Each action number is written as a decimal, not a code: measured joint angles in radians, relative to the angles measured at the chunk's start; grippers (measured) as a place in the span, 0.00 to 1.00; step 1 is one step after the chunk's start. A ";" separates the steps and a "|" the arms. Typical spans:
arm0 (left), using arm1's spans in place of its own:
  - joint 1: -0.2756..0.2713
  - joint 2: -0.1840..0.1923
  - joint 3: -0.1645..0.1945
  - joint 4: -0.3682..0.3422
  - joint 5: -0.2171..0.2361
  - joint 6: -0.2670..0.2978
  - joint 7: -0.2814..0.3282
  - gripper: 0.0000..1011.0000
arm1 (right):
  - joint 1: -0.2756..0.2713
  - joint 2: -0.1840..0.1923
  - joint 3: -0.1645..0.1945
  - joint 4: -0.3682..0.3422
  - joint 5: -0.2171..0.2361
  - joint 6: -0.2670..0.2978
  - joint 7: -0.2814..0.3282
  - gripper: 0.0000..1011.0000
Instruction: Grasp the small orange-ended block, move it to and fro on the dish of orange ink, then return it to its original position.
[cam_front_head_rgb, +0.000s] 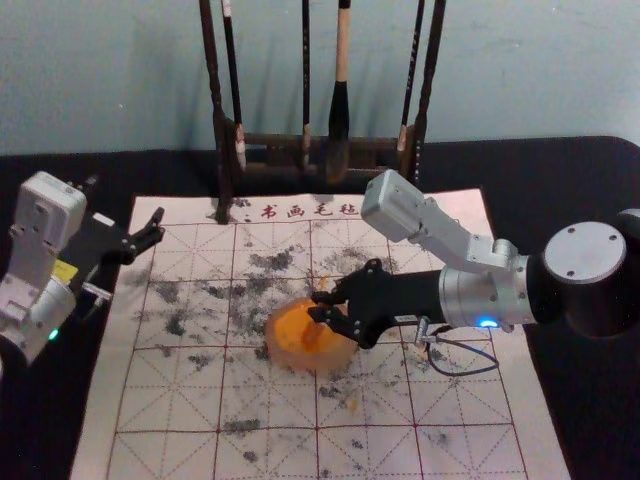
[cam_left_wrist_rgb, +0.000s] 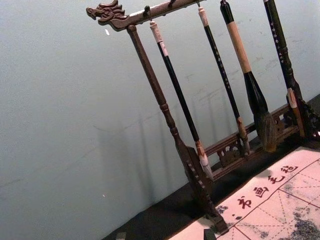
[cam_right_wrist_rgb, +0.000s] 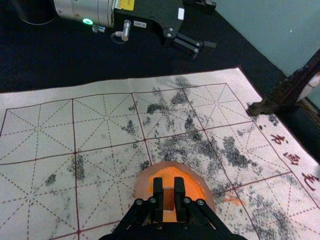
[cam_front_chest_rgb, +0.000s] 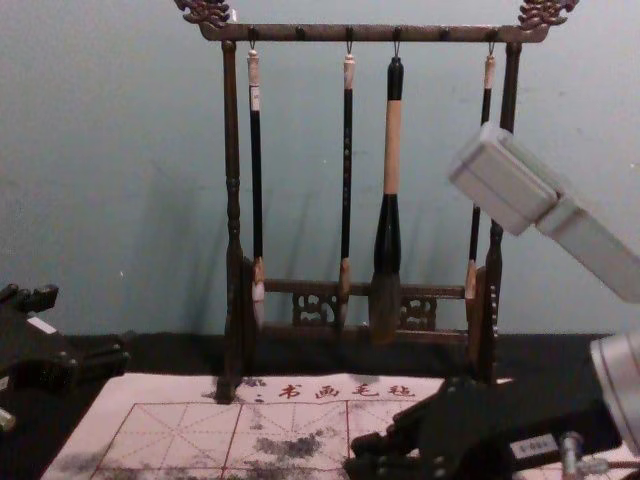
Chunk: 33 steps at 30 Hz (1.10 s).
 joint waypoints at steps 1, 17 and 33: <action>0.000 0.000 0.000 0.000 0.000 0.000 0.000 0.99 | 0.003 -0.005 -0.003 0.002 0.000 0.002 -0.001 0.13; 0.000 0.000 0.000 0.000 0.000 0.000 0.000 0.99 | 0.038 -0.060 -0.026 0.053 -0.008 0.015 -0.012 0.13; 0.000 0.000 0.000 0.000 0.000 0.000 0.000 0.99 | 0.051 -0.076 -0.016 0.087 -0.016 0.017 -0.029 0.13</action>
